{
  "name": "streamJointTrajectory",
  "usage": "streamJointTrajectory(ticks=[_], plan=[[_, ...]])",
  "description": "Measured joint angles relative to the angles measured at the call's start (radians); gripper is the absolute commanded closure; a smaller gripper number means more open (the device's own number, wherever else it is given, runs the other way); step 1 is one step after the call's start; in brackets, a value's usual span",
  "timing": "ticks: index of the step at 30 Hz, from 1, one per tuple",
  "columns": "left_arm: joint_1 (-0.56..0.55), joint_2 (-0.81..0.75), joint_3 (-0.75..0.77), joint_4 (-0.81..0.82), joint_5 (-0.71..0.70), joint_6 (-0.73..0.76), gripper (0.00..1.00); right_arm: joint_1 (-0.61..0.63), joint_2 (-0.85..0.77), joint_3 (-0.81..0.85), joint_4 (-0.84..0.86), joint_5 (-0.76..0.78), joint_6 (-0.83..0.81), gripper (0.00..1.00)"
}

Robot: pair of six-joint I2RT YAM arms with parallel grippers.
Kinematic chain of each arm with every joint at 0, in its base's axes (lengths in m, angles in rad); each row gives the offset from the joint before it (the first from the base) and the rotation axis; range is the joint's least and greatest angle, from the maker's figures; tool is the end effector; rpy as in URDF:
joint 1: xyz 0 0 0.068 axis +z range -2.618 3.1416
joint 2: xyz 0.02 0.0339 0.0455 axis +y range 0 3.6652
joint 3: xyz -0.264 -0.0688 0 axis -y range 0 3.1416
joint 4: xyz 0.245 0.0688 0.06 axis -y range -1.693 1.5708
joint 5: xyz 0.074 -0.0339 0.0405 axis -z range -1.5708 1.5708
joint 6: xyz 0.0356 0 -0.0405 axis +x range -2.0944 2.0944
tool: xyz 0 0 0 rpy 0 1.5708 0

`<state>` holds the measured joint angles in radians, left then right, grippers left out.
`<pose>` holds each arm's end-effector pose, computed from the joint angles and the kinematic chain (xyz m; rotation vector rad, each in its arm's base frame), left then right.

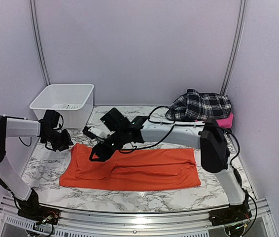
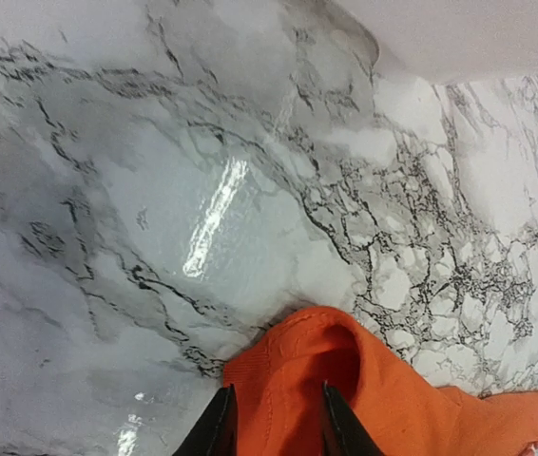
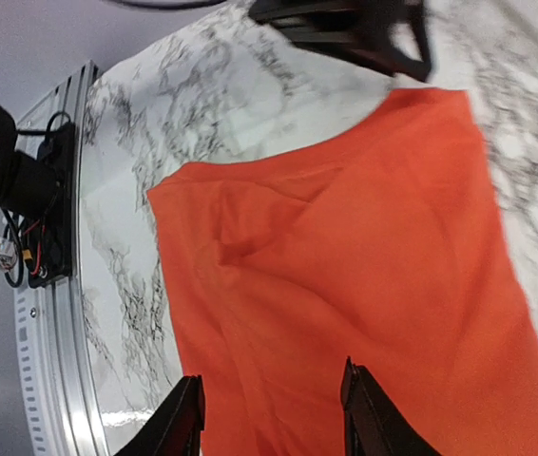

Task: Fold and stack the mixed laundry pile
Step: Adjust the rectangle-folded T-shirt at the center of the board, then rotate the rectangle-folded T-shirt at the center of the board.

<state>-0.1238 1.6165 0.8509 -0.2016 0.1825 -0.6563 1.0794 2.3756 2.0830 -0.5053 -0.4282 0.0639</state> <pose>0.3090 -0.0450 0.1610 -0.6130 2.5292 -0.5281 0.2401 0.4799 0.2071 -1.4233 2.0984 1.0179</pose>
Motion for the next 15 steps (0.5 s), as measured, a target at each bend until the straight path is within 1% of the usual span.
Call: streamJointTrajectory(ticks=[3,5,8,11,15], plan=[[0.006,-0.06,0.014,-0.048,-0.054,0.013,0.64,-0.089,-0.163,-0.149,0.013,0.002,0.011,0.52],[0.007,-0.091,0.032,-0.068,-0.08,0.024,0.67,-0.145,-0.269,-0.245,0.027,0.004,0.013,0.52],[-0.005,-0.11,0.063,-0.068,-0.066,0.063,0.69,-0.245,-0.43,-0.422,0.047,0.01,0.014,0.52],[-0.061,-0.08,0.111,-0.063,-0.026,0.105,0.71,-0.336,-0.533,-0.599,0.05,0.017,0.014,0.52],[-0.149,-0.022,0.133,-0.051,0.011,0.133,0.75,-0.436,-0.56,-0.78,0.034,0.037,0.013,0.53]])
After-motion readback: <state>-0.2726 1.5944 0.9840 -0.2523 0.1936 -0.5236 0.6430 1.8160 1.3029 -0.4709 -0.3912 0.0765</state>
